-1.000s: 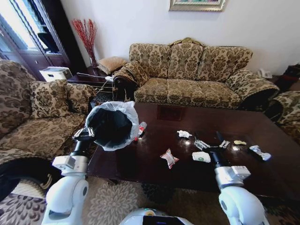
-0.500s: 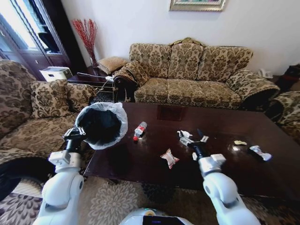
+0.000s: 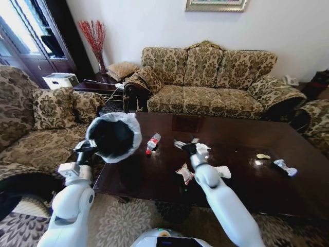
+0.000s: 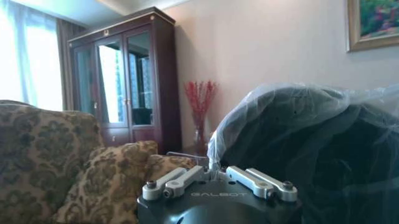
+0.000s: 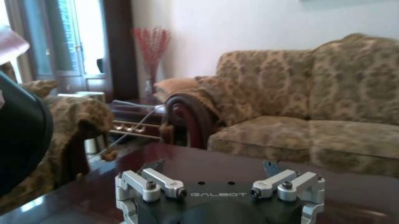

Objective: Move to the front of the table and place the trash on the table into the trash bin.

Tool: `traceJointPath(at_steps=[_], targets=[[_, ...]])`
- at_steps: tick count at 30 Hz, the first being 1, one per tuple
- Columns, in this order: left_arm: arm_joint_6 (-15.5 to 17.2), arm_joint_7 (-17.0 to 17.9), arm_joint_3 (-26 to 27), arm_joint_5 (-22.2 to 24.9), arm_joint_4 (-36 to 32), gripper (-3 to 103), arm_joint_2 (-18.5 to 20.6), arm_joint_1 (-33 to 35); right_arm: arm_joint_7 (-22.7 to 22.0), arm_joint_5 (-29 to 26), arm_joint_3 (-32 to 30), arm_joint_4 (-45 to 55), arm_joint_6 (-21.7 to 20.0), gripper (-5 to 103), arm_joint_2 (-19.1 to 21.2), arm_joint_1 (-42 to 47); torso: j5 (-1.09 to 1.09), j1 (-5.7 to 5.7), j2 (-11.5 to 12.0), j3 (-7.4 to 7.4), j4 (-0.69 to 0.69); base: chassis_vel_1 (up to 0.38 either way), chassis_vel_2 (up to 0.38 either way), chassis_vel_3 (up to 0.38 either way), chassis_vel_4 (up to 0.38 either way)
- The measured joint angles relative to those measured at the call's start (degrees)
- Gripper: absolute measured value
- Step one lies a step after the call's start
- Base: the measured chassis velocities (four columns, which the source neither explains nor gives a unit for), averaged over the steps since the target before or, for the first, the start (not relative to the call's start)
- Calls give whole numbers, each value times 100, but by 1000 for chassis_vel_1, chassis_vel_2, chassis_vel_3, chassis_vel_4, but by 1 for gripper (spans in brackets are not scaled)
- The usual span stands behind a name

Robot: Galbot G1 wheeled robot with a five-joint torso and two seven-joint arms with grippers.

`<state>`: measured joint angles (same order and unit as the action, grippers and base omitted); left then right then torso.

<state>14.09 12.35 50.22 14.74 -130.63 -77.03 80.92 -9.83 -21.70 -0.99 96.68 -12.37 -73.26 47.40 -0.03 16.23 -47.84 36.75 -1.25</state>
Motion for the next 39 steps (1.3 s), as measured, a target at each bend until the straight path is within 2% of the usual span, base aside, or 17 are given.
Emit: traceJointPath(at_steps=[2,4,5,6,8,10,11,12,15,23,29,33,39], targets=[[-7,36,139,63,168,1,112,-98,-24,-120,444,-561,2,100,-285,-554,0,0,0,0,-1,0,0,0,0],[-7,39,173,85,223,1,158,-131,-68,-182,575,-755,-1,100,-424,-711,0,0,0,0,-1,0,0,0,0],[-5,38,204,109,269,1,206,-161,-155,-255,691,-908,-20,100,-555,-828,0,1,0,0,-1,0,0,0,0],[19,37,243,149,323,1,272,-207,-423,-364,850,-1053,-110,100,-732,-938,1,1,0,0,0,0,0,0,0],[29,37,252,161,335,1,289,-221,-520,-406,896,-1078,-144,100,-778,-956,1,1,0,0,0,0,0,0,0],[84,30,290,250,411,1,406,-298,-1232,-705,1121,-1142,-485,100,-1025,-996,1,0,0,0,-1,0,0,0,0],[92,30,292,276,435,1,437,-321,-1447,-804,1160,-1142,-627,100,-1092,-996,1,-1,0,-1,0,0,0,0,0],[92,30,292,276,435,1,437,-321,-1447,-804,1160,-1142,-627,100,-1092,-996,1,-1,0,-1,0,0,0,0,0],[105,-5,284,349,456,1,492,-350,-1959,-1097,1184,-1174,-910,100,-1269,-1004,2,-1,0,-1,1,0,0,0,0],[96,-106,238,465,491,1,480,-362,-1834,-1246,1041,-1720,-818,100,-1524,-1025,3,-1,-1,-1,0,0,0,0,0],[62,-99,210,462,539,1,489,-385,-1437,-1031,974,-2195,-710,100,-1742,-1075,2,-1,0,-1,1,0,0,0,0],[59,-99,200,458,557,1,522,-402,-1361,-1053,973,-2453,-669,100,-1887,-1163,3,-1,-1,-1,-1,0,0,0,0],[60,-98,201,453,552,1,562,-407,-1340,-1246,953,-2739,-679,100,-1904,-1311,3,-1,-1,-1,0,0,0,0,0]])
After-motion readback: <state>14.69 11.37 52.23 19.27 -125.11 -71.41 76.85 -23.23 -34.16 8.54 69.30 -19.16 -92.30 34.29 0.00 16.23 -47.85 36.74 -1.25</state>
